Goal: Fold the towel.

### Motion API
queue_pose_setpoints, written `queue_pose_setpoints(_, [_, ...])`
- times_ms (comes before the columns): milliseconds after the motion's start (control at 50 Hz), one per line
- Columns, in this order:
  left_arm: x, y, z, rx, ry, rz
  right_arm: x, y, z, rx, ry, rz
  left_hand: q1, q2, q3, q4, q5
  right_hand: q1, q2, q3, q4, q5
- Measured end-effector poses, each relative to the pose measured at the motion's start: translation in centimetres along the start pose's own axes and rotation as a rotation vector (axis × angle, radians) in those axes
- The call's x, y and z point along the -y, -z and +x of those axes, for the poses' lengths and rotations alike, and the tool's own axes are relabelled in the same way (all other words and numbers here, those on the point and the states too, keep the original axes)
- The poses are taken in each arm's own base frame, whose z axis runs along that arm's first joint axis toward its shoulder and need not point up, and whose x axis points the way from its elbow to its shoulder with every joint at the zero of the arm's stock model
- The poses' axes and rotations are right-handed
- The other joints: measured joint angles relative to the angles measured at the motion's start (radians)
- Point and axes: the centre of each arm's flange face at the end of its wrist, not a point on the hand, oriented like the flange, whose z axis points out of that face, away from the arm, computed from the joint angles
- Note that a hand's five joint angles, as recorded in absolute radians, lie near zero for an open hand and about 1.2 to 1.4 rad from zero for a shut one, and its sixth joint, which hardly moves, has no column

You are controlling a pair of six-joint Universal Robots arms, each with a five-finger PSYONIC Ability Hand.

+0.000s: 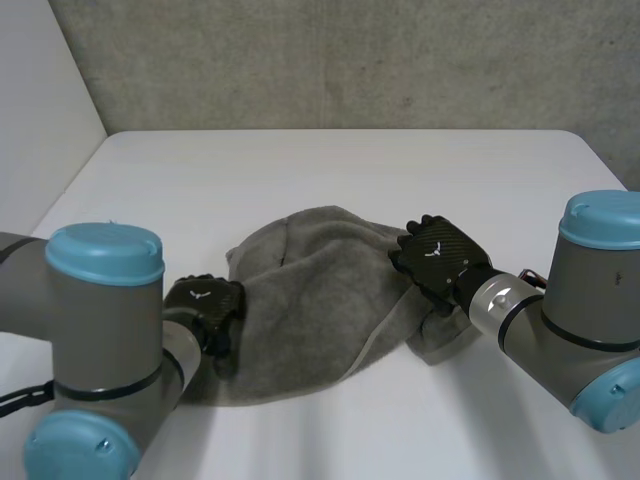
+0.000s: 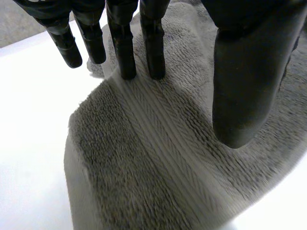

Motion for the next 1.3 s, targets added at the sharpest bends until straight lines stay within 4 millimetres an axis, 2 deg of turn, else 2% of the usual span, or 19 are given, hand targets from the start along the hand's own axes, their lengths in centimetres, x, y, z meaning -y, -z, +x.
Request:
queue_pose_setpoints(220, [-0.1, -3.1, 0.6, -0.002, -0.004, -0.011, -0.2, -0.1, 0.2, -0.005, -0.002, -0.003, 0.059, 0.059, 0.000, 0.000, 0.057, -0.008, -0.006, 0.000, 0.000, -0.009])
queue_pose_setpoints(260, [-0.1, -3.4, 0.7, -0.002, -0.006, -0.011, -0.2, -0.1, 0.2, -0.006, -0.002, -0.003, 0.140, 0.149, 0.000, 0.000, 0.134, -0.010, -0.006, 0.000, 0.000, -0.010])
queue_pose_setpoints(360, [0.1, -4.1, 0.8, -0.001, -0.019, -0.006, -0.3, -0.2, 0.3, -0.009, -0.002, -0.002, 0.723, 0.730, 0.000, 0.000, 0.724, -0.010, -0.006, 0.000, 0.000, -0.014])
queue_pose_setpoints(420, [0.6, -4.3, 0.7, 0.000, -0.024, 0.008, -0.3, -0.2, 0.3, -0.009, -0.002, -0.003, 0.767, 0.823, 0.000, 0.000, 0.812, -0.010, -0.006, 0.000, 0.000, -0.014])
queue_pose_setpoints(520, [2.5, -4.3, 0.5, 0.007, -0.021, 0.063, -0.4, -0.3, 0.3, -0.009, -0.002, -0.004, 0.767, 0.824, 0.000, 0.000, 0.814, -0.010, -0.006, 0.000, 0.000, -0.014])
queue_pose_setpoints(680, [7.9, -4.0, -0.7, 0.033, 0.011, 0.231, -0.4, -0.3, 0.4, -0.011, -0.002, -0.004, 0.767, 0.824, 0.000, 0.000, 0.814, -0.011, -0.006, 0.000, 0.000, -0.015])
queue_pose_setpoints(740, [8.5, -4.5, -0.9, 0.036, 0.000, 0.248, -0.4, -0.3, 0.3, -0.010, -0.002, -0.005, 0.767, 0.824, 0.000, 0.000, 0.814, -0.011, -0.006, 0.000, 0.000, -0.015])
queue_pose_setpoints(820, [7.9, -5.2, -0.8, 0.031, -0.033, 0.216, -0.4, -0.3, 0.3, -0.008, -0.002, -0.007, 0.767, 0.824, 0.000, 0.000, 0.814, -0.011, -0.006, 0.000, 0.000, -0.015])
queue_pose_setpoints(880, [6.2, -5.3, -0.5, 0.020, -0.062, 0.155, -0.4, -0.3, 0.3, -0.008, -0.003, -0.007, 0.732, 0.734, 0.000, 0.000, 0.740, -0.015, -0.014, 0.000, 0.000, -0.019])
queue_pose_setpoints(900, [6.0, -5.2, -0.4, 0.018, -0.065, 0.146, -0.4, -0.3, 0.3, -0.008, -0.003, -0.007, 0.669, 0.664, 0.000, 0.000, 0.660, -0.015, -0.015, 0.000, 0.000, -0.019])
queue_pose_setpoints(940, [5.1, -4.4, -0.3, 0.009, -0.077, 0.113, -0.4, -0.3, 0.3, -0.009, -0.002, -0.006, 0.353, 0.345, 0.000, 0.000, 0.355, -0.017, -0.019, 0.000, 0.000, -0.022])
queue_pose_setpoints(1000, [4.3, -3.0, -0.3, 0.001, -0.083, 0.091, -0.4, -0.3, 0.4, -0.010, -0.001, -0.005, 0.117, 0.119, 0.000, 0.000, 0.109, -0.024, -0.027, 0.000, 0.000, -0.030])
queue_pose_setpoints(1120, [3.1, -1.2, -0.7, 0.005, -0.080, 0.077, -0.4, -0.3, 0.2, -0.006, -0.001, -0.006, 0.047, 0.056, 0.000, 0.000, 0.026, -0.024, -0.029, 0.000, 0.000, -0.034])
queue_pose_setpoints(1300, [1.3, -1.6, -2.0, 0.042, -0.062, 0.036, -0.4, -0.3, -0.2, 0.005, -0.001, -0.008, 0.047, 0.056, 0.000, 0.000, 0.023, -0.025, -0.029, 0.000, 0.000, -0.034])
